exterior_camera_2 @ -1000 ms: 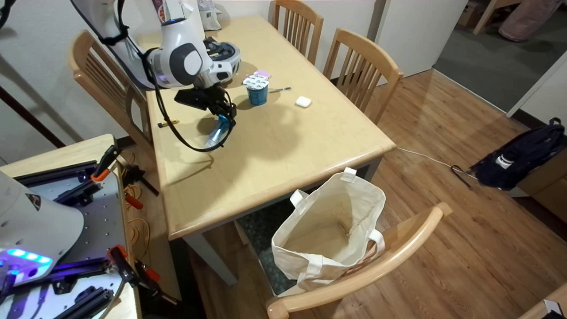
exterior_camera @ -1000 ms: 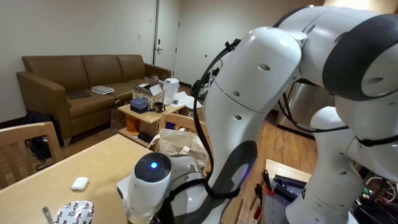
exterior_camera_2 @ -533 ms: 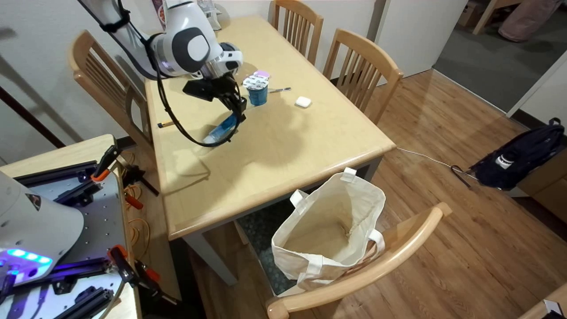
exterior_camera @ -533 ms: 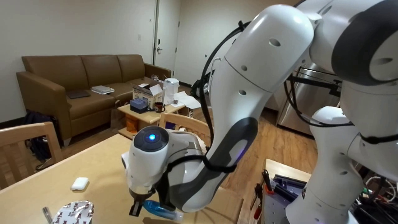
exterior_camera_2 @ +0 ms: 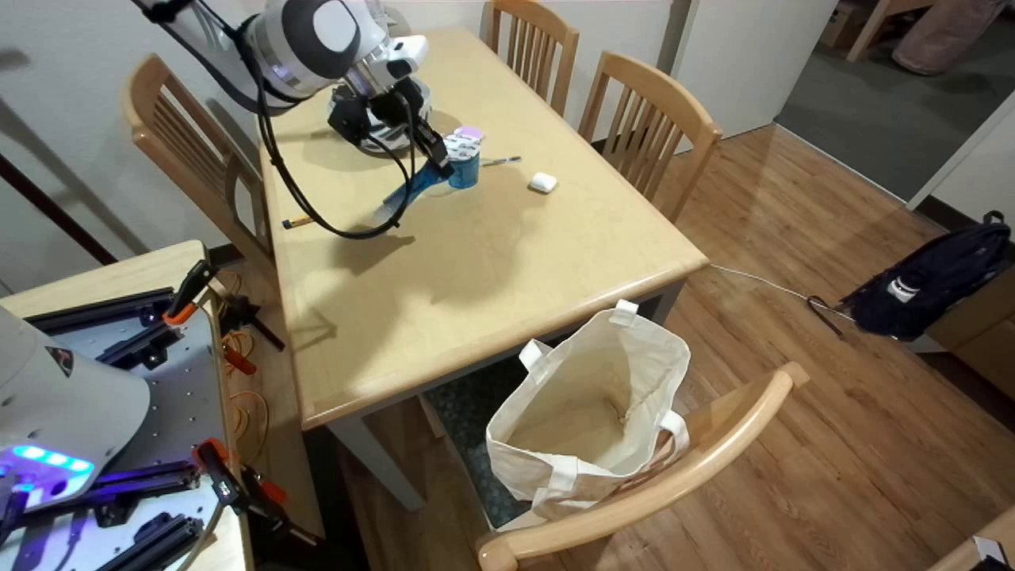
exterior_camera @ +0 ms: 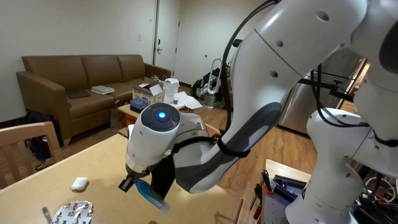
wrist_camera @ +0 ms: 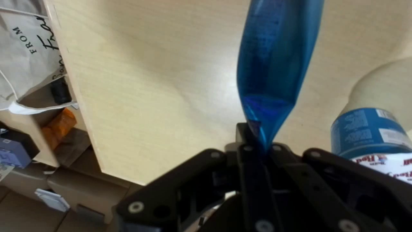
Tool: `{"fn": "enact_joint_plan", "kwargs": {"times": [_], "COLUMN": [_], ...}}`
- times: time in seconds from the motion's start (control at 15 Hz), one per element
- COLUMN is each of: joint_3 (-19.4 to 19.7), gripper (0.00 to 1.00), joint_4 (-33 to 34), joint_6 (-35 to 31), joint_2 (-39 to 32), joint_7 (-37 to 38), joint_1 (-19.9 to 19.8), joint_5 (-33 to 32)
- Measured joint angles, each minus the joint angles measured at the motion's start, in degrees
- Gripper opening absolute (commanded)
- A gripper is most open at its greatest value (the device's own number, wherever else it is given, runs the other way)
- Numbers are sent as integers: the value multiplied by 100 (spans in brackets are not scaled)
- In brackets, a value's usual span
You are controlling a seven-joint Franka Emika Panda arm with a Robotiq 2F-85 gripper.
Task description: Put the blue tube upright
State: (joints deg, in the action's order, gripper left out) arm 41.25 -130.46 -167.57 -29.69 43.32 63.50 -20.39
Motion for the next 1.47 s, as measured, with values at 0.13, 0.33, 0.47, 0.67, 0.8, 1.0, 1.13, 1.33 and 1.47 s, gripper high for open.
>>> {"fn": "enact_joint_plan", "kwargs": {"times": [0.13, 0.33, 0.47, 0.67, 0.8, 1.0, 1.13, 1.33, 1.47], "joint_3": [731, 1685, 2043, 2159, 1996, 1348, 1019, 672, 652], "gripper": [0, 0, 0, 0, 0, 0, 0, 0, 0], "joint_4": [-32, 4, 102, 340, 545, 747, 859, 1054, 1208], "joint_6": [-69, 35, 308, 926, 1455, 1343, 1367, 1689, 2001], "joint_2": [-252, -801, -1236, -1940, -2302, -2206, -1958, -1565, -1515], "joint_7": [796, 1671, 2018, 2540, 2784, 2709, 2419, 2071, 2086], "joint_1": [893, 2116, 2674, 3136, 3186, 2721, 2298, 1706, 1577], "joint_5": [-55, 42, 250, 533, 757, 972, 972, 949, 831]}}
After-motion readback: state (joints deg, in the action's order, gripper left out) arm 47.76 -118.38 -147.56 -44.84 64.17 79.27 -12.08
